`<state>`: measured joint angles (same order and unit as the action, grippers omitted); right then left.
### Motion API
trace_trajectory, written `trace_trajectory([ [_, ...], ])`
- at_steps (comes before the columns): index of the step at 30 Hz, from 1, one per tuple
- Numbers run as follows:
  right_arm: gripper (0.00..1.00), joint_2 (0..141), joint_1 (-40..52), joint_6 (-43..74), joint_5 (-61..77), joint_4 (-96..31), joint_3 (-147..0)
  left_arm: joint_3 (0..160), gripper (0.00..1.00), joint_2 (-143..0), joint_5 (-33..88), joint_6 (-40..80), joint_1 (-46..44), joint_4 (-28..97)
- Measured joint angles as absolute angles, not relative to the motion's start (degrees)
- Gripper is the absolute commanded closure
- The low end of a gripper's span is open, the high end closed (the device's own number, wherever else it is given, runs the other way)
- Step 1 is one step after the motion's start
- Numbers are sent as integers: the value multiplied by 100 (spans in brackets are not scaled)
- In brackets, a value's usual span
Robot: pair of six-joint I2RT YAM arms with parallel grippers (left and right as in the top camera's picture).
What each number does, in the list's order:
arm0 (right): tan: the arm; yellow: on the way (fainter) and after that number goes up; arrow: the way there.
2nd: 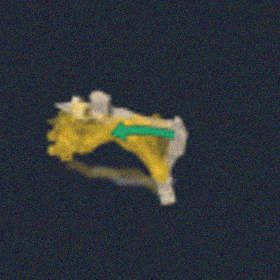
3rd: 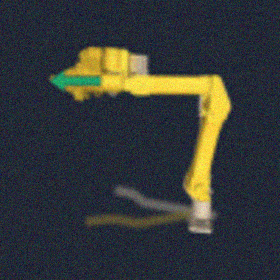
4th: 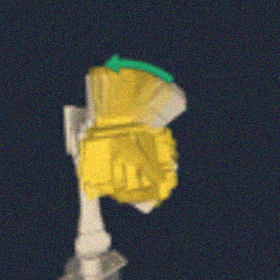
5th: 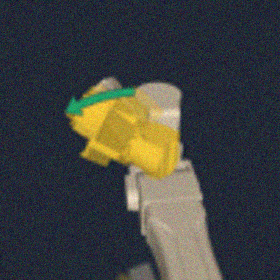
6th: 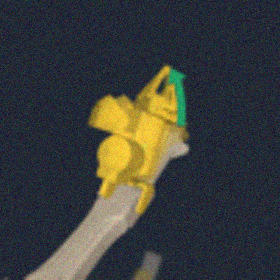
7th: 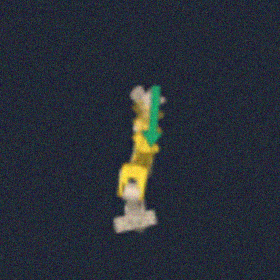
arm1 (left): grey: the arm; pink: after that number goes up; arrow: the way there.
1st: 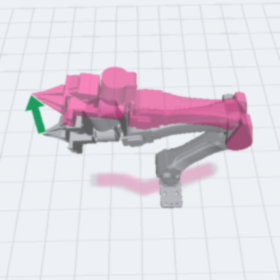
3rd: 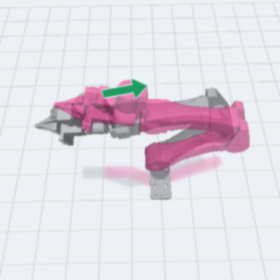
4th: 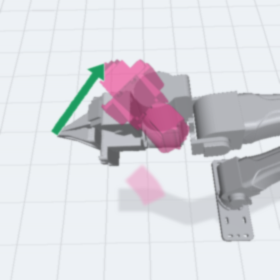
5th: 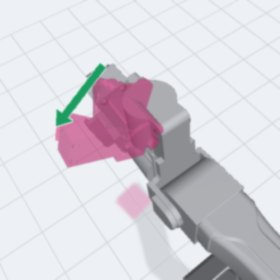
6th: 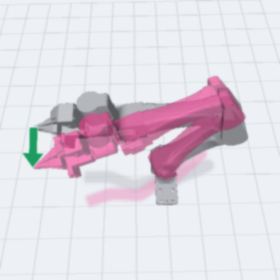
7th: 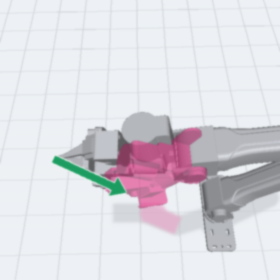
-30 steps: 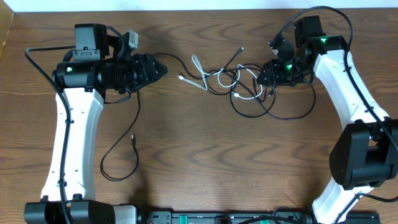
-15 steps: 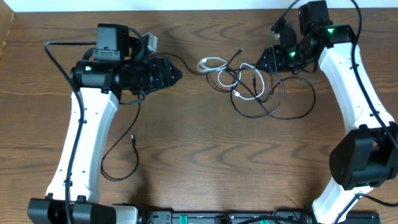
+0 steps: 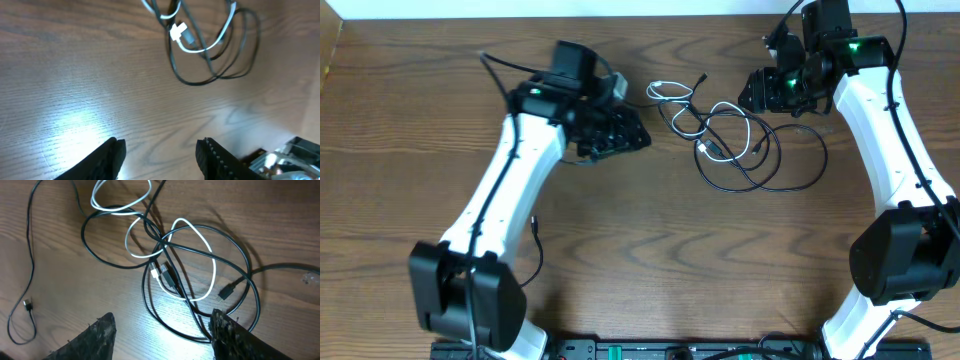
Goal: Untangle cables
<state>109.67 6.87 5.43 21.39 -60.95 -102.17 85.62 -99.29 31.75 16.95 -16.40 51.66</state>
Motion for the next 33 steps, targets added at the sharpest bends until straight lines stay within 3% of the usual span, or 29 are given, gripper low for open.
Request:
trace_trajectory([
  [12, 42, 10967, 687, 569, 2040, -6121, -10193, 8562, 50, -10779, 2029, 2532, -2567, 4134],
  [24, 41, 10967, 690, 574, 1986, -6228, -10184, 8565, 50, -11968, 1492, 3013, -2692, 2521],
  [33, 40, 10967, 692, 574, 1979, -6241, -10184, 8565, 50, -12003, 1203, 3024, -2707, 2008],
])
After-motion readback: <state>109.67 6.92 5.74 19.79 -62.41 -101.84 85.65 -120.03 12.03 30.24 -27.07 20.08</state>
